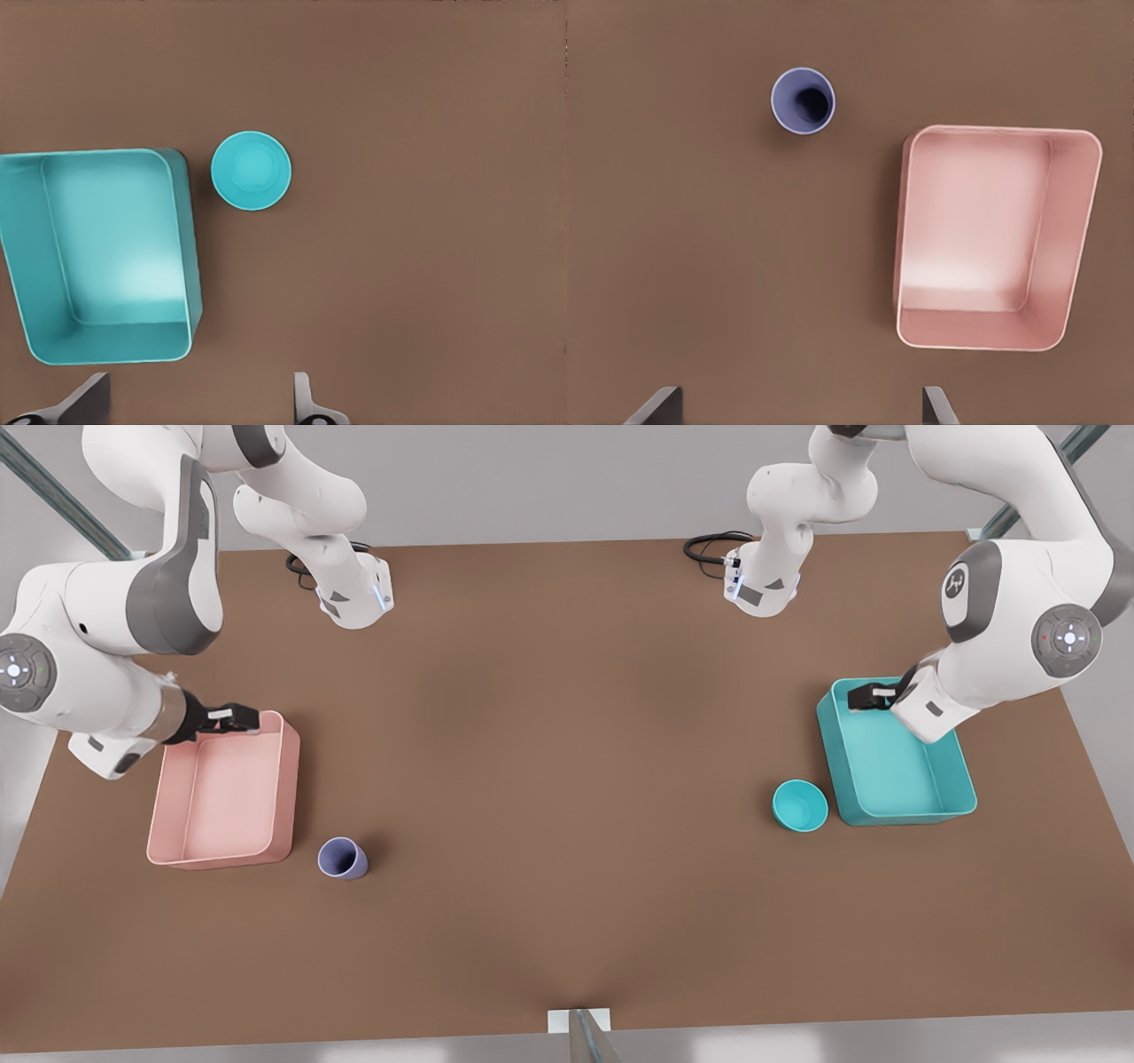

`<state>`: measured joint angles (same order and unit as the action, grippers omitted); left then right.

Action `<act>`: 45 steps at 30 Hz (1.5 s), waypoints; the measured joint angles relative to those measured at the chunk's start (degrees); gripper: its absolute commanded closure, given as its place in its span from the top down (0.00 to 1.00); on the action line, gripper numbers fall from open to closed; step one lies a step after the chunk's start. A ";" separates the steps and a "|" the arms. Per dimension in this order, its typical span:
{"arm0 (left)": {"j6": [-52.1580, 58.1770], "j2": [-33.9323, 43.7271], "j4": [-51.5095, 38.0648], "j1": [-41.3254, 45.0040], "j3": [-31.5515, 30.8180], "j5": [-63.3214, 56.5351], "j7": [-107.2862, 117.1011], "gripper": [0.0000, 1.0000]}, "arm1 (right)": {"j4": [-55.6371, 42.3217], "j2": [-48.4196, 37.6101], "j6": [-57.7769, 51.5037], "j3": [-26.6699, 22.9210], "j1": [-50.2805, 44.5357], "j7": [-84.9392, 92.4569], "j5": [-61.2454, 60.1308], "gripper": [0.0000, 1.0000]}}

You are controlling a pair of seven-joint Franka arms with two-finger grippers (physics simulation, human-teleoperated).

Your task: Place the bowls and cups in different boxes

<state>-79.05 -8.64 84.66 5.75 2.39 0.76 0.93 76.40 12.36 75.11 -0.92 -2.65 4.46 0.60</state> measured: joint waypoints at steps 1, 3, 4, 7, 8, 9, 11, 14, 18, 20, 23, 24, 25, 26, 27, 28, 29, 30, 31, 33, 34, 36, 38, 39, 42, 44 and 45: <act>-0.32 -0.06 0.00 -0.02 0.01 0.02 -0.14 1.00 | 0.04 0.01 0.48 -0.05 -0.02 0.11 -0.05 1.00; -0.89 -0.67 -0.06 -0.04 0.00 0.01 -0.38 1.00 | -0.07 0.75 1.22 -0.21 -0.26 0.30 -0.03 1.00; -1.43 -2.50 -0.23 0.83 0.21 -0.24 -0.48 1.00 | -1.70 3.96 1.64 -0.15 -0.36 0.44 -0.05 1.00; -5.28 -11.70 -3.35 6.23 0.45 -1.54 -0.71 1.00 | -4.77 13.97 7.13 0.29 -1.14 0.78 -0.25 1.00; -7.29 -14.70 -4.11 6.66 0.41 -1.82 -0.79 1.00 | -5.02 17.03 10.02 0.38 -1.28 0.89 -0.34 1.00; -9.31 -17.43 -4.91 6.90 0.33 -2.25 -0.87 1.00 | -5.18 19.56 12.92 0.44 -1.37 0.97 -0.56 1.00; -13.98 -21.52 -5.37 7.43 0.25 -3.91 -1.05 1.00 | -5.25 24.20 18.48 0.53 -1.38 1.14 -2.33 1.00; -20.88 -24.38 -2.38 7.68 0.32 -6.08 -1.25 1.00 | -4.77 28.99 25.64 0.48 -0.94 1.32 -4.30 1.00; -27.11 -25.00 3.63 8.09 0.45 -7.75 -1.46 1.00 | -4.39 31.76 32.93 0.43 -0.39 1.50 -5.31 1.00; -29.36 -25.95 5.59 7.92 0.49 -8.66 -1.53 1.00 | -3.92 32.10 35.31 0.40 0.10 1.59 -5.54 1.00; -31.78 -25.98 9.64 7.87 0.50 -9.24 -0.96 1.00 | -0.20 31.29 37.65 0.45 0.68 1.75 -5.65 1.00; -33.12 -25.93 11.37 7.89 0.50 -9.29 -0.66 1.00 | 1.60 30.41 38.21 0.47 0.82 1.82 -5.68 1.00; -34.53 -25.96 12.38 7.92 0.50 -9.29 -0.36 1.00 | 3.34 29.42 38.67 0.47 0.91 1.90 -5.71 1.00; -35.74 -26.04 12.90 7.98 0.50 -9.30 -0.09 1.00 | 4.96 28.49 39.07 0.48 0.95 1.97 -5.74 1.00; -36.77 -26.25 13.19 7.99 0.50 -9.30 0.17 1.00 | 6.44 27.59 39.41 0.48 0.97 2.03 -5.74 1.00; -37.64 -26.37 13.55 7.93 0.50 -9.30 0.42 1.00 | 7.70 26.87 39.70 0.48 0.98 2.10 -5.74 1.00; -38.38 -26.42 14.03 7.86 0.50 -9.31 0.65 1.00 | 8.45 26.52 39.94 0.45 0.98 2.16 -5.74 1.00; -39.08 -26.46 14.58 7.82 0.50 -9.31 0.87 1.00 | 8.83 26.51 40.17 0.42 0.95 2.22 -5.73 1.00; -39.71 -26.48 14.88 7.80 0.50 -9.31 1.07 1.00 | 9.03 26.71 40.51 0.41 0.93 2.27 -5.72 1.00; -40.80 -26.90 15.12 7.66 0.50 -9.34 1.45 1.00 | 9.07 27.49 41.28 0.40 0.90 2.37 -5.67 1.00; -41.32 -27.37 15.16 7.49 0.50 -9.35 1.63 1.00 | 8.91 28.07 41.66 0.40 0.90 2.41 -5.62 1.00; -42.17 -28.19 15.18 7.25 0.50 -9.38 1.94 1.00 | 8.70 29.03 42.38 0.39 0.93 2.49 -5.51 1.00; -43.12 -29.03 15.14 7.19 0.50 -9.46 2.25 0.76 | 8.64 29.72 42.92 0.39 0.98 2.57 -5.51 1.00; -43.50 -29.21 15.13 7.20 0.50 -9.56 2.44 0.56 | 8.63 30.03 43.20 0.39 1.03 2.61 -5.55 0.92; -44.28 -29.33 15.08 7.23 0.49 -10.44 3.43 0.31 | 8.62 30.95 43.94 0.39 1.06 2.79 -5.66 0.61; -44.54 -29.24 14.94 7.19 0.49 -10.92 4.20 0.21 | 8.58 31.08 44.34 0.33 1.06 2.84 -5.56 0.55; -44.63 -29.08 14.86 7.18 0.50 -10.74 4.35 0.21 | 8.56 31.07 44.50 0.32 1.00 2.85 -5.52 0.47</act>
<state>-123.67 -37.72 99.52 12.93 2.89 -9.98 5.28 84.95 43.42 119.62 -0.60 -1.65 7.32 -4.92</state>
